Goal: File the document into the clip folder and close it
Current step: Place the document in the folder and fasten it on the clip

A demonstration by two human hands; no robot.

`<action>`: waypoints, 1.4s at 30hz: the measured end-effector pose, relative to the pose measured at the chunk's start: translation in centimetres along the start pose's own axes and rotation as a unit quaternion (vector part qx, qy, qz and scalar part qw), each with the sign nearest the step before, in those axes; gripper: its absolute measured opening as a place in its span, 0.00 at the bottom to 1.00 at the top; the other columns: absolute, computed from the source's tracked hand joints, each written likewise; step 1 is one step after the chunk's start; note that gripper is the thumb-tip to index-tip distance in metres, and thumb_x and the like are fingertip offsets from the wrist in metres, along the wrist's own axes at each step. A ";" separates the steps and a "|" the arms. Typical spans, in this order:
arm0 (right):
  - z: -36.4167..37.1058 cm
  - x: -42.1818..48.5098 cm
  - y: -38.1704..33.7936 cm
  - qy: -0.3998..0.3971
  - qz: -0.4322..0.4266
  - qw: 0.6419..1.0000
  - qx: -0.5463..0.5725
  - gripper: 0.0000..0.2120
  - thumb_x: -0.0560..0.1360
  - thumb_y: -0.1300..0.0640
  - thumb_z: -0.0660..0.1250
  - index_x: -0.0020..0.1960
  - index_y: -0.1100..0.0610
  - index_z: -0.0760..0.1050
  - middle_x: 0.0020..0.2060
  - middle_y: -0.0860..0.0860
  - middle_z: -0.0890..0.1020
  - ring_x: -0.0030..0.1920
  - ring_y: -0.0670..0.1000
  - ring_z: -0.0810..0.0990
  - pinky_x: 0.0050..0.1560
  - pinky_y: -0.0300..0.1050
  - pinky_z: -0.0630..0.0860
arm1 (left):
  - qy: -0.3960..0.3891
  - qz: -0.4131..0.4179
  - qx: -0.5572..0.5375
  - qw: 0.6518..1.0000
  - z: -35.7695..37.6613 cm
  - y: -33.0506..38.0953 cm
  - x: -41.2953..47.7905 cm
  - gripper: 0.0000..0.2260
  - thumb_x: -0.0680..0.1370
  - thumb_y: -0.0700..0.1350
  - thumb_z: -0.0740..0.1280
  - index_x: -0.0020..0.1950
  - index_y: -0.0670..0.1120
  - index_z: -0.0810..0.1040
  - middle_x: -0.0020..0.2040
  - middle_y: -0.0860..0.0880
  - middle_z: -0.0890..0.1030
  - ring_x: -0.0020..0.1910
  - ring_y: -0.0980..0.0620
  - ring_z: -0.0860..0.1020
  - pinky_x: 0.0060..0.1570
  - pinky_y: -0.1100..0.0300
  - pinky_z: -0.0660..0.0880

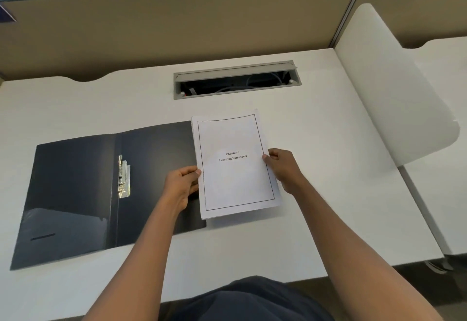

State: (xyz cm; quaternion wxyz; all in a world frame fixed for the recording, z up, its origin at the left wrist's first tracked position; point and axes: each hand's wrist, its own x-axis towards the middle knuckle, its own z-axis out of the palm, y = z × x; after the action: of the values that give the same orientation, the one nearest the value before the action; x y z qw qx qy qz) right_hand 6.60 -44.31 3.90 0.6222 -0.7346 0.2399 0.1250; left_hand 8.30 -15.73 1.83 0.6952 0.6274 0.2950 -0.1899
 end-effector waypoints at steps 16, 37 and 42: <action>11.3 -0.5 0.6 -0.087 0.063 0.990 0.095 0.07 0.77 0.64 0.72 0.54 0.65 0.83 0.50 0.59 0.87 0.46 0.53 0.86 0.54 0.48 0.84 | 0.058 0.133 0.194 0.970 -14.5 2.9 -1.3 0.08 0.78 0.38 0.73 0.57 0.44 0.85 0.48 0.46 0.88 0.47 0.48 0.87 0.48 0.50 0.86; 19.4 -0.5 -1.2 -0.061 0.055 0.992 0.091 0.04 0.77 0.65 0.72 0.50 0.60 0.84 0.46 0.56 0.89 0.42 0.51 0.88 0.47 0.44 0.86 | -0.017 0.177 0.627 0.758 -24.6 2.3 3.0 0.53 0.70 0.57 0.78 0.85 0.51 0.48 0.86 0.47 0.44 0.84 0.46 0.42 0.80 0.38 0.43; 20.3 -0.3 -1.3 -0.062 0.054 0.993 0.084 0.03 0.78 0.65 0.72 0.49 0.59 0.84 0.44 0.54 0.89 0.41 0.51 0.87 0.44 0.42 0.85 | -0.007 0.182 0.622 0.761 -24.6 1.9 3.3 0.52 0.69 0.58 0.78 0.85 0.52 0.50 0.86 0.48 0.46 0.85 0.47 0.43 0.81 0.39 0.45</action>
State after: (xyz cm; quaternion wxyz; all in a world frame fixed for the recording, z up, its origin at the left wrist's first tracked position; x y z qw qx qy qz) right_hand 9.28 -24.33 1.18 0.6875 -0.6566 0.2504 0.1832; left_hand 7.74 9.09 0.16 0.1757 0.9625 -0.0127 -0.2061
